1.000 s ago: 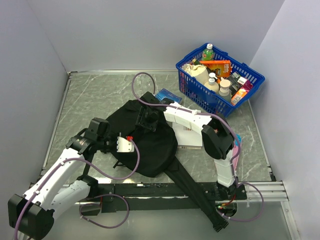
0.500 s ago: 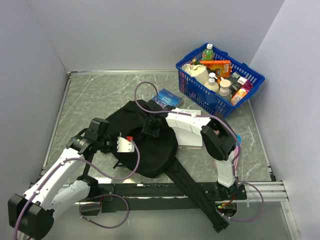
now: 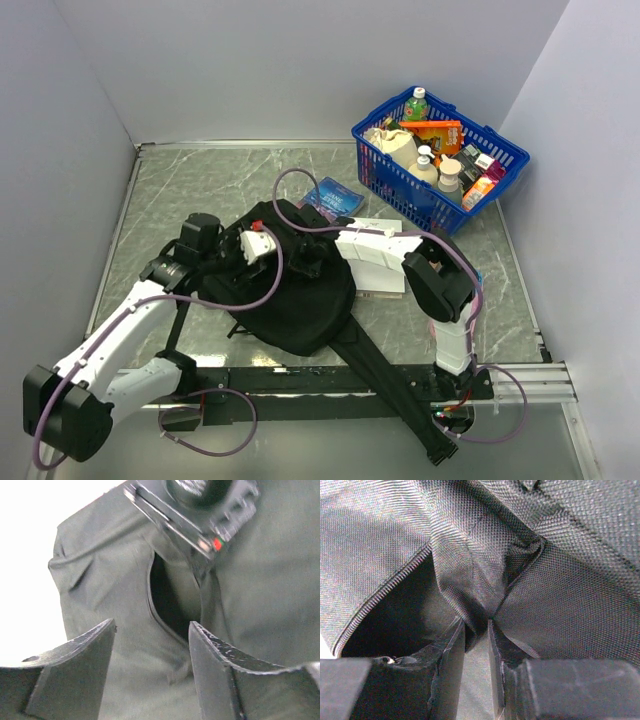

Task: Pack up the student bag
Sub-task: Unzip the student bag at the center of the board.

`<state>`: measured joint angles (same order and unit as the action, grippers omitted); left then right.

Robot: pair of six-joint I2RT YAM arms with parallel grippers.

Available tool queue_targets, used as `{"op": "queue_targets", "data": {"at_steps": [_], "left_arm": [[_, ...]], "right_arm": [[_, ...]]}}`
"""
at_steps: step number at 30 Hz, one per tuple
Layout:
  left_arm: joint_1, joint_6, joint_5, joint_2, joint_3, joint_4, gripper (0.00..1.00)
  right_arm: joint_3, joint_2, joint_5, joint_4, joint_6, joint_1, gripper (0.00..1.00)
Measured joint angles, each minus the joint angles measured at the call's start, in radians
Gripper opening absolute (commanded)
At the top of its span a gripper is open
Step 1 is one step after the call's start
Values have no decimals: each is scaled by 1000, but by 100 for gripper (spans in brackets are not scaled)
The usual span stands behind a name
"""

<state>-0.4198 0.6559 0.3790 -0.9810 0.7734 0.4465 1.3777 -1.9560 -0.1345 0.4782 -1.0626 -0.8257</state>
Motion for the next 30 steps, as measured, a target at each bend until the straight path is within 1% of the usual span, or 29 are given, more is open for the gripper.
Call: {"op": "queue_targets", "data": {"at_steps": [2, 7, 11, 20, 21, 25, 28, 30], "left_arm": [[-14, -60, -7, -13, -5, -60, 69], [-71, -119, -41, -14, -78, -159, 72], [-94, -117, -91, -14, -148, -223, 74], [-100, -68, -255, -30, -224, -392, 70], [-100, -65, -265, -33, -225, -408, 69], [-102, -57, -282, -45, -237, -462, 52], [-103, -42, -281, -57, -248, -467, 47], [-104, -38, -279, -64, -253, -467, 47]], "right_arm": [[-14, 7, -1, -16, -3, 0, 31], [-34, 15, -5, -40, -11, 2, 30], [-51, 25, -6, -61, -18, 3, 30], [-78, 37, -9, -93, -27, 4, 30], [-78, 38, -10, -95, -29, 4, 30], [-91, 45, -9, -108, -36, 4, 30], [-103, 51, -8, -120, -40, 4, 30], [-106, 54, -8, -123, -40, 4, 30]]}}
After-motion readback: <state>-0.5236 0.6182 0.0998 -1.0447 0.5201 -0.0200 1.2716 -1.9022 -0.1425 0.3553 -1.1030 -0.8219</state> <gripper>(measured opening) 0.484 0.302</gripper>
